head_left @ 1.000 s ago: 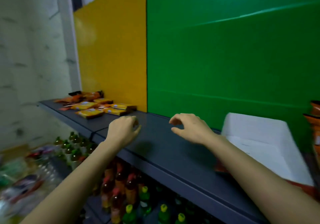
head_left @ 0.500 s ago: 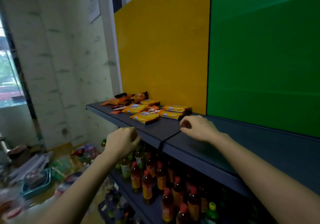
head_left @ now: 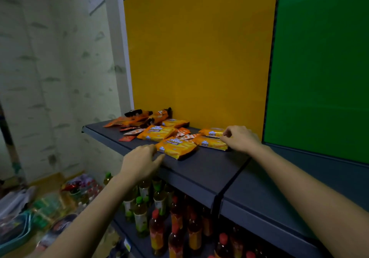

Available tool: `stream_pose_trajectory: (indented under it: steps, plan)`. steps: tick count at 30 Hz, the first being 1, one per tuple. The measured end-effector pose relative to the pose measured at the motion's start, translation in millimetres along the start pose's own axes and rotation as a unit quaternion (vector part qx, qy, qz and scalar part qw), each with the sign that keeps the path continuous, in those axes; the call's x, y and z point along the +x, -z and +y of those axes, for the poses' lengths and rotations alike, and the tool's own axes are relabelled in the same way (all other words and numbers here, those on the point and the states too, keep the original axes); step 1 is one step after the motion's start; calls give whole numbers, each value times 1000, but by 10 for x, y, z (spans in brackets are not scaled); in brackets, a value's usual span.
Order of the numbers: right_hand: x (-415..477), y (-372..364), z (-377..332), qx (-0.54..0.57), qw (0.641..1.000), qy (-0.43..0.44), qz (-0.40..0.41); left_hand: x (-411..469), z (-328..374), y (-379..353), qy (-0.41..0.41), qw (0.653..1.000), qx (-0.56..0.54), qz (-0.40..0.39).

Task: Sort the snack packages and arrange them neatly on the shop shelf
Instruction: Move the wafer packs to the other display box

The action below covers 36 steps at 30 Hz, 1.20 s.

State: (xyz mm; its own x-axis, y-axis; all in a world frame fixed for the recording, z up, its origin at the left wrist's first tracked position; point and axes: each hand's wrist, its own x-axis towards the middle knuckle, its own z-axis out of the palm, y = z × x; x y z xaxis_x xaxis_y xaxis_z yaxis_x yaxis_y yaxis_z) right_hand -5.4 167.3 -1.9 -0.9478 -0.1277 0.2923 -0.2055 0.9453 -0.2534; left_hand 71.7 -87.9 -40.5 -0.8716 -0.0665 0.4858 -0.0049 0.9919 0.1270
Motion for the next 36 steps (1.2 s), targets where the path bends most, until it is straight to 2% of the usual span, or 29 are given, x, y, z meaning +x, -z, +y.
stream_pose_trajectory:
  steps: [5,11,14,19,27,33,36]
  plan:
    - [689,-110,4,-3,994,-104,12,760,-191,-271,-3,996,-18,-92]
    - [1165,-309,112,-20,974,-226,-31,1258,-244,-564,36,978,-110,-175]
    - [1315,-397,185,11,962,-266,-66,1389,-265,-641,35,964,-121,-235]
    - [1434,-488,167,116,939,-299,-123,1575,-308,-714,28,946,-148,-288]
    - [1404,-534,148,270,895,-353,-34,1724,-417,-750,-8,901,-255,-351]
    - [1358,-592,57,317,872,-366,66,1792,-548,-803,-23,866,-332,-373]
    - [1315,-571,-4,316,871,-359,109,1799,-615,-833,-12,836,-407,-367]
